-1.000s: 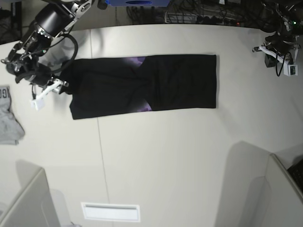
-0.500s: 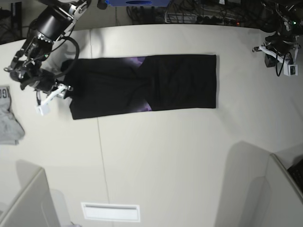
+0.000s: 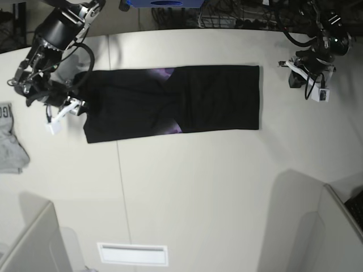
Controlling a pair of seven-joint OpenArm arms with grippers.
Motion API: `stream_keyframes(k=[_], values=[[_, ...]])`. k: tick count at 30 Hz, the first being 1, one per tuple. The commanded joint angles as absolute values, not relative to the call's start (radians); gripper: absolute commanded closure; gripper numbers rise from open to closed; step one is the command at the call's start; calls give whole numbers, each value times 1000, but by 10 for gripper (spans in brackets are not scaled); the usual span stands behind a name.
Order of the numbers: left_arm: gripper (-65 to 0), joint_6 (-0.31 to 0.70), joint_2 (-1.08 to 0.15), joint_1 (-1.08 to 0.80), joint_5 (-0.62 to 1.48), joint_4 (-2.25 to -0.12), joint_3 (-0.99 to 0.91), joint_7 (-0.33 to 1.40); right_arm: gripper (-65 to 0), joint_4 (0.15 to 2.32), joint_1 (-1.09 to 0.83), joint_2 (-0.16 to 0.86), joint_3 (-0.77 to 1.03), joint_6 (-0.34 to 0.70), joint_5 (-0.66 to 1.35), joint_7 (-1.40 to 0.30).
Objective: Fold the T-shirt properly
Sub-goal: 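Grasp the strip ends again with both grippers and fold inward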
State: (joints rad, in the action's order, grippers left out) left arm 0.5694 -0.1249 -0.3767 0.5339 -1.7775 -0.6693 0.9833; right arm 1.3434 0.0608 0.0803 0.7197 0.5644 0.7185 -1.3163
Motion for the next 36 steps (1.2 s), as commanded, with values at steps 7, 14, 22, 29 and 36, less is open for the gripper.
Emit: stream_keyframes(k=[7, 14, 22, 29, 36], values=[[0, 568, -137, -346, 545, -1693, -613, 970, -326, 1308, 79, 74, 719, 567, 725, -1317], [0, 553, -134, -318, 545, -1684, -555, 970, -290, 1175, 96, 82, 720, 567, 723, -1305], [0, 430, -134, -268, 547, -1676, -384, 969, 0, 1175, 117, 84, 716, 567, 716, -1273], [0, 429, -134, -228, 547, -1643, -255, 969, 0, 1326, 79, 117, 529, 565, 717, -1264], [0, 429, -128, -219, 547, -1650, -216, 970, 0, 1643, 10, 54, 481, 437, 725, -1282]])
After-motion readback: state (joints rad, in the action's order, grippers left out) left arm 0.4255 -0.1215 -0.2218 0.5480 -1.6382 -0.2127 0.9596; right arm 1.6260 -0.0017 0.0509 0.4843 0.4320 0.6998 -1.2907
